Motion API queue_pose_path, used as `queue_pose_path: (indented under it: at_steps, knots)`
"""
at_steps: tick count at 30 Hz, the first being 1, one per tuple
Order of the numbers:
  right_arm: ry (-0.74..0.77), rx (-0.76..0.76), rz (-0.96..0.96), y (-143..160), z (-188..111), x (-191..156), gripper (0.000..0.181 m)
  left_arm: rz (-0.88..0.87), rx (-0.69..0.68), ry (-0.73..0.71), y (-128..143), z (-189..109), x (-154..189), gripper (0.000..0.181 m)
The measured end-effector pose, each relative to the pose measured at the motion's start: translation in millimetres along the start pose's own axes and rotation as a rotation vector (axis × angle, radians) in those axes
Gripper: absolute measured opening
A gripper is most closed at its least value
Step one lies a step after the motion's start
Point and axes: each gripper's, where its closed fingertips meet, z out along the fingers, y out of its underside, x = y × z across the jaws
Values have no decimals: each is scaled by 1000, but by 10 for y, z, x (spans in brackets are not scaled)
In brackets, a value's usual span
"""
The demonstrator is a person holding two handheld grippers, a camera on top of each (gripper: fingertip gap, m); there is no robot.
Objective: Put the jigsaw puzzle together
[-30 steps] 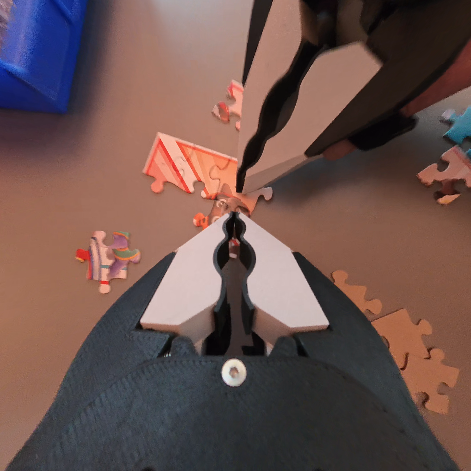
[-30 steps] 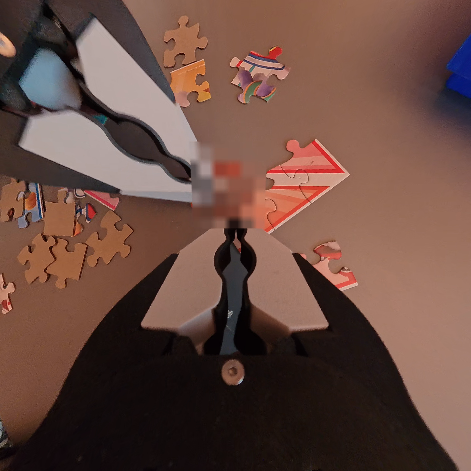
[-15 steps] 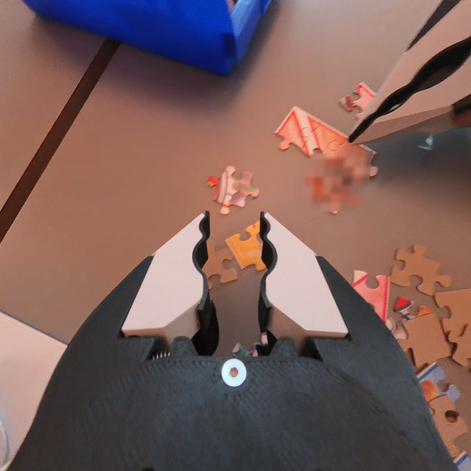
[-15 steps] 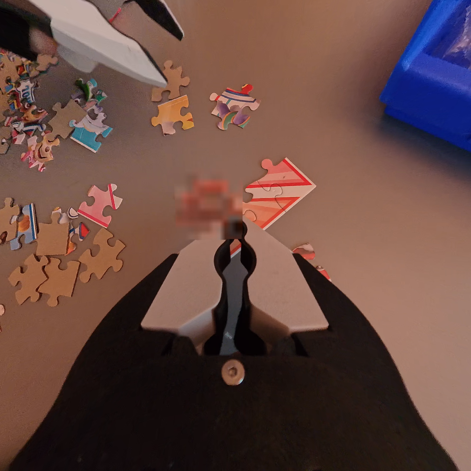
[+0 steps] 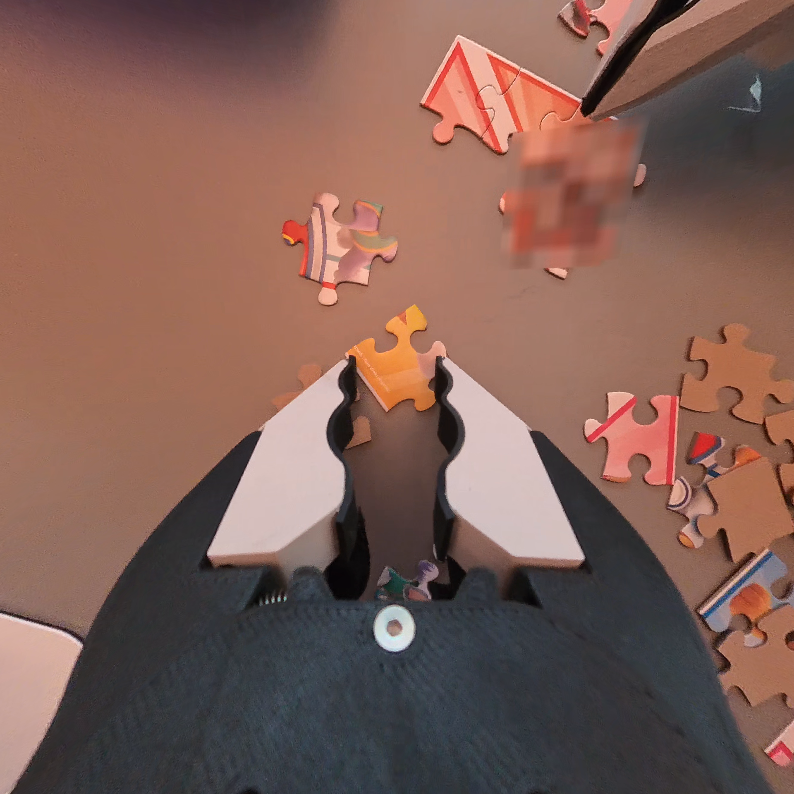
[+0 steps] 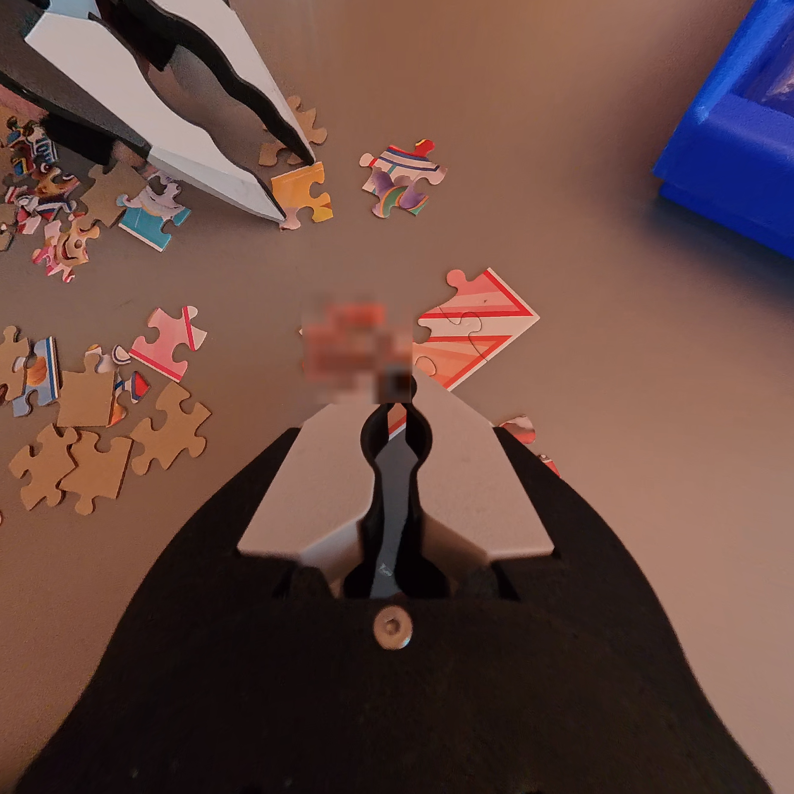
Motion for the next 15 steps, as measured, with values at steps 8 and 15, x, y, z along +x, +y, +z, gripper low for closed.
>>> queue_pose_path:
  at_steps: [8,15]
  knots:
    - [-41,21,-53,-76,14,-137,0,24,18,49,35,-25,256,26]
    - [-81,32,-111,-126,42,-292,0,50,6,59,133,-239,382,32]
